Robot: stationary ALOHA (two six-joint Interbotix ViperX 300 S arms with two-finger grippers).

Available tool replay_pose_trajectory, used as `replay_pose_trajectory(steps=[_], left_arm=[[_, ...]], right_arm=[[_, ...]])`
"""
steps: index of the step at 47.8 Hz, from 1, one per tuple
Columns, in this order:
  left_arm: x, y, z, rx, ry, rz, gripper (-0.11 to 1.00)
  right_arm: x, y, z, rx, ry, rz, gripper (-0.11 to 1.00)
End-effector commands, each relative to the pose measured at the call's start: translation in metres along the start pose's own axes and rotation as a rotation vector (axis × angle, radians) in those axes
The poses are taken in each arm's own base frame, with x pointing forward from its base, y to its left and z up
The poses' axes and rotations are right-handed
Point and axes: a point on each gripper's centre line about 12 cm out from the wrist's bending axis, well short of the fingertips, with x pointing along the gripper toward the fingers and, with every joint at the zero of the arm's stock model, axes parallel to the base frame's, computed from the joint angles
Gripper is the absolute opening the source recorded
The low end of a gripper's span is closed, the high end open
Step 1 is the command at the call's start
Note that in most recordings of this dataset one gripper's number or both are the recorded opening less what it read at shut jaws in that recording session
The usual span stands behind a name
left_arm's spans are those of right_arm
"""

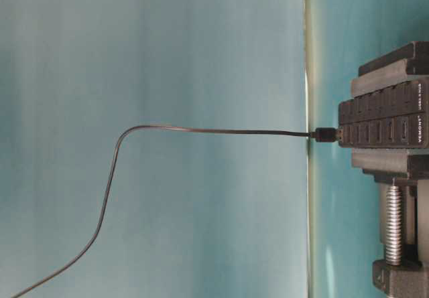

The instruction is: Insert the USB into the front port of the fixed hub.

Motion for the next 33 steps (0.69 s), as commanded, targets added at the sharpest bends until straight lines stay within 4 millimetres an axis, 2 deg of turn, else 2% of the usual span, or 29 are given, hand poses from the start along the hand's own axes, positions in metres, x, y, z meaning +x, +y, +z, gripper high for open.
replay_pose_trajectory(steps=[1, 4, 7, 13, 33], left_arm=[[0.002, -0.001, 0.002, -0.001, -0.008, -0.006, 0.13], [0.001, -0.001, 0.002, -0.005, -0.008, -0.006, 0.07], [0.002, -0.001, 0.003, -0.007, -0.009, -0.006, 0.00], [0.002, -0.001, 0.002, -0.008, 0.011, -0.006, 0.00], [0.003, -0.001, -0.009, -0.029, 0.196, -0.003, 0.00]], right_arm=[[0.000, -0.002, -0.004, -0.001, 0.009, -0.008, 0.16], [-0.003, -0.002, -0.014, 0.026, 0.029, -0.014, 0.18], [-0.006, -0.003, -0.022, 0.067, 0.053, -0.019, 0.07], [-0.007, -0.004, -0.028, 0.125, 0.078, -0.026, -0.02], [-0.006, -0.014, -0.040, 0.138, 0.327, -0.095, -0.02]])
